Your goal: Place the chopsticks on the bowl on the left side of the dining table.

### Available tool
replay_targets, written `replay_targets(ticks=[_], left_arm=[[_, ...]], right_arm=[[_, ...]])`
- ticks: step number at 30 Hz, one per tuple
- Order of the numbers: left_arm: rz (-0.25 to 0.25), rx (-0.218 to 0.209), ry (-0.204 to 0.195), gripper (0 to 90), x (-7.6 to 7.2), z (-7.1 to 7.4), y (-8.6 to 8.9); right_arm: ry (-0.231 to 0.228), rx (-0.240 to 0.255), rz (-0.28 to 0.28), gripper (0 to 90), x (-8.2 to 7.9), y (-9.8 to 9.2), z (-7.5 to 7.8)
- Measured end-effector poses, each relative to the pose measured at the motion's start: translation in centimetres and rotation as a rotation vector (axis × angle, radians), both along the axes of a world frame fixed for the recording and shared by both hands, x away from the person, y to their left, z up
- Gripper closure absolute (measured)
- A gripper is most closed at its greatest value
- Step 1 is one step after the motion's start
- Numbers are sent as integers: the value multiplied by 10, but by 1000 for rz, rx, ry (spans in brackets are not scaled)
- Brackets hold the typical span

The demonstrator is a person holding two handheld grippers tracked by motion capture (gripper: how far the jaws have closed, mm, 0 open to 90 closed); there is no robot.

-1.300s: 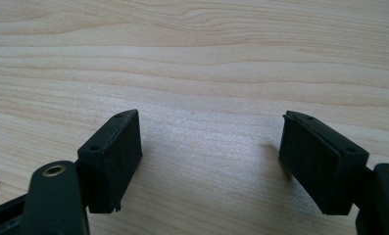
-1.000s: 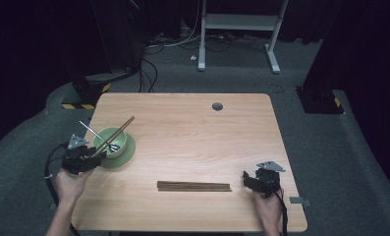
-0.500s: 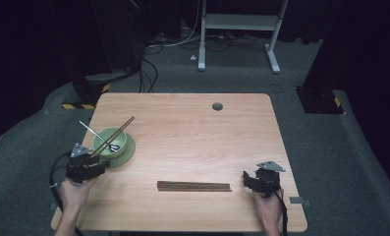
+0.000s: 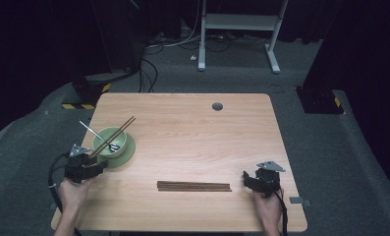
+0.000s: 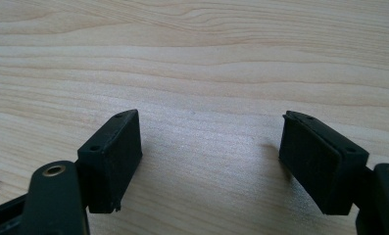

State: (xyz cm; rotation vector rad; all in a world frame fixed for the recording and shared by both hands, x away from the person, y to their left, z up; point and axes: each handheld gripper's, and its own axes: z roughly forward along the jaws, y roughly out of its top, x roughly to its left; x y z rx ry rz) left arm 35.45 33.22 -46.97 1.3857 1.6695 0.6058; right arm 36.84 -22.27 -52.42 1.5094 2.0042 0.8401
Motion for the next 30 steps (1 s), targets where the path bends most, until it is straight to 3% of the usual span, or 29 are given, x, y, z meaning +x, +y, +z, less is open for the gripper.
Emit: replay_targets(ticks=[13,24,30], left_arm=[[61,-18,4,488,7,0,18],[97,-6,29,485,18,-2,34],[119,-5,22,483,25,-1,39]], right_arm=[[0,0,0,233,0,0,0],[-1,-1,2,232,0,0,0],[-1,-1,2,232,0,0,0]])
